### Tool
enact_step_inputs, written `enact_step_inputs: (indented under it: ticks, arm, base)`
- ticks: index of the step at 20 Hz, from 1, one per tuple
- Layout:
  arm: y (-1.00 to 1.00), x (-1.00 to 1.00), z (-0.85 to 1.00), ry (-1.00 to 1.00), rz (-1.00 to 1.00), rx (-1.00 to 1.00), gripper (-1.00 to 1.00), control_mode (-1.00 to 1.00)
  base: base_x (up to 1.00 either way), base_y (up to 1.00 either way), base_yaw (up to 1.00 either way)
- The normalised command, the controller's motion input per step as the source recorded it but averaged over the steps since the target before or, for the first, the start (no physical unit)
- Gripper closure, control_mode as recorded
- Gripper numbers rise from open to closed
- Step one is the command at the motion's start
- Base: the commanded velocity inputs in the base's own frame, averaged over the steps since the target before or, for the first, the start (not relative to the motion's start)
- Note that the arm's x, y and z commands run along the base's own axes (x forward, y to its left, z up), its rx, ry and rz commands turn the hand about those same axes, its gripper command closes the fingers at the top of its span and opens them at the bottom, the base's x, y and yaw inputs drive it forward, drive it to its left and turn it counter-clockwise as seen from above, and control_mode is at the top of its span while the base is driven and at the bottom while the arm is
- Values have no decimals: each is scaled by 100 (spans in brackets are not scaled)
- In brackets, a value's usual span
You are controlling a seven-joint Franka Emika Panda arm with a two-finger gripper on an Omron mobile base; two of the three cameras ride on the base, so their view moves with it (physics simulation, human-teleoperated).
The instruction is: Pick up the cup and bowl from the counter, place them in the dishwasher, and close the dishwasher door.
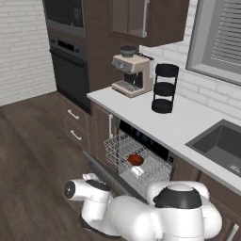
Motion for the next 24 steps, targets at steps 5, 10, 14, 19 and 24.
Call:
enact_step_inputs:
  ticks: [5,10,14,19,24]
  arm:
    - [39,19,-36,-16,-11,-12,-100,-100]
    - [3,4,-49,0,-3,-13,-100,-100]
    - [0,8,-49,0,-2,-17,-100,-100]
    - [0,17,-52,0,-3,-14,-100,-100]
    - [0,28,-48,4,-3,-13,-100,-100]
  base:
    - [0,0,0]
    - [0,0,0]
    - [0,0,0]
    - [0,0,0]
    - [0,0,0]
